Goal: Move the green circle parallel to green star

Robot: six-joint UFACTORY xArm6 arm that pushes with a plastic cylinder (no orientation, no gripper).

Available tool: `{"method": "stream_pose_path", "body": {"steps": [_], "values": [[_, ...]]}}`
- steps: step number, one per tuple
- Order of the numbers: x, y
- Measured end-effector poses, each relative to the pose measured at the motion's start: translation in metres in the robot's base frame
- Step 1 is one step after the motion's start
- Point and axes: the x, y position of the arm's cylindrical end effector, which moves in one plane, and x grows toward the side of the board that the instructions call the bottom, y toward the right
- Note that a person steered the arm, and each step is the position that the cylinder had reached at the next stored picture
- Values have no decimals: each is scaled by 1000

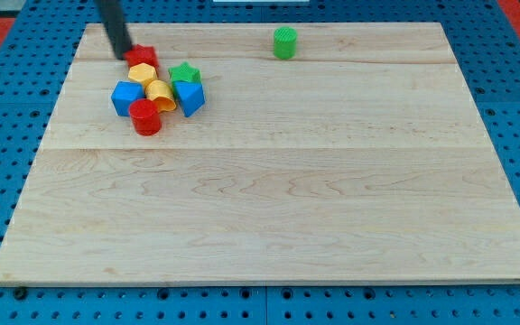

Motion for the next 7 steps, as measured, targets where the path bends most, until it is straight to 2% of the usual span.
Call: {"method": "stream_pose_path", "body": {"steps": [1,2,4,6,7], "values": [[0,30],[-8,23],[-72,85],[-26,218],[-32,256]]}}
